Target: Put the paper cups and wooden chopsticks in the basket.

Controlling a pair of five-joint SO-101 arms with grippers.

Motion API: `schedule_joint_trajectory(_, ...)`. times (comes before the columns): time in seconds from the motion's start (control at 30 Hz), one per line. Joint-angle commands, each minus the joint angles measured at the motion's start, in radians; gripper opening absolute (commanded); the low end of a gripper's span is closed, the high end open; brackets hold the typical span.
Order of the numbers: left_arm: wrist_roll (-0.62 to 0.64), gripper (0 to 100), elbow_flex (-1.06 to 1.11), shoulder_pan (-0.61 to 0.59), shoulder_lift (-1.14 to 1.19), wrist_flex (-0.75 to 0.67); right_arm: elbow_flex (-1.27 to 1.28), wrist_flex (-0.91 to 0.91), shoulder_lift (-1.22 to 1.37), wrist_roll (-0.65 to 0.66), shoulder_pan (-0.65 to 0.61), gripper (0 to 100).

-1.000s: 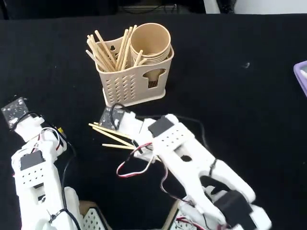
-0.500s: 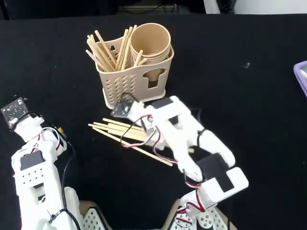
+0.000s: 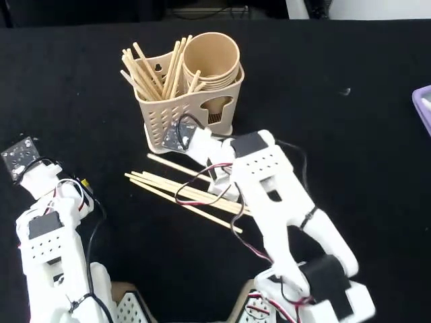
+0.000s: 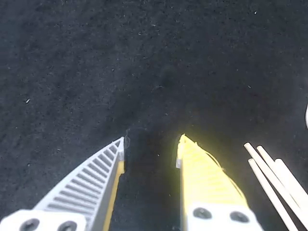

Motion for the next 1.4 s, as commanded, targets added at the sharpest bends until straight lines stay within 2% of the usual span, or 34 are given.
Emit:
schedule_joint_trajectory(0.0, 0.008, 18, -0.024, -0.013, -0.018, -0.017, -0.016, -0.008, -0.068, 0.011, -0.008, 1.1)
schedule_joint_trajectory(0.1, 0.008, 18, -0.024, -0.013, -0.018, -0.017, 0.064, -0.104, -0.001, 0.009, -0.043, 1.1)
schedule_joint_trajectory(0.2, 0.008, 18, -0.024, -0.013, -0.018, -0.017, 0.108, -0.244, 0.102, -0.048, -0.057, 1.1)
schedule_joint_trajectory(0.27, 0.008, 18, -0.024, -0.013, -0.018, -0.017, 0.096, -0.273, 0.163, -0.068, -0.057, 1.8)
schedule_joint_trajectory(0.47, 0.008, 18, -0.024, -0.013, -0.018, -0.017, 0.047, -0.23, 0.28, -0.074, -0.103, 18.0)
schedule_joint_trajectory(0.6, 0.008, 18, -0.024, -0.013, -0.018, -0.017, 0.044, -0.264, 0.298, -0.077, -0.112, 14.1)
schedule_joint_trajectory(0.73, 0.008, 18, -0.024, -0.013, -0.018, -0.017, 0.042, -0.276, 0.292, -0.072, -0.107, 0.9)
schedule_joint_trajectory(1.37, 0.008, 18, -0.024, -0.013, -0.018, -0.017, -0.024, -0.032, -0.07, -0.078, -0.117, 1.1)
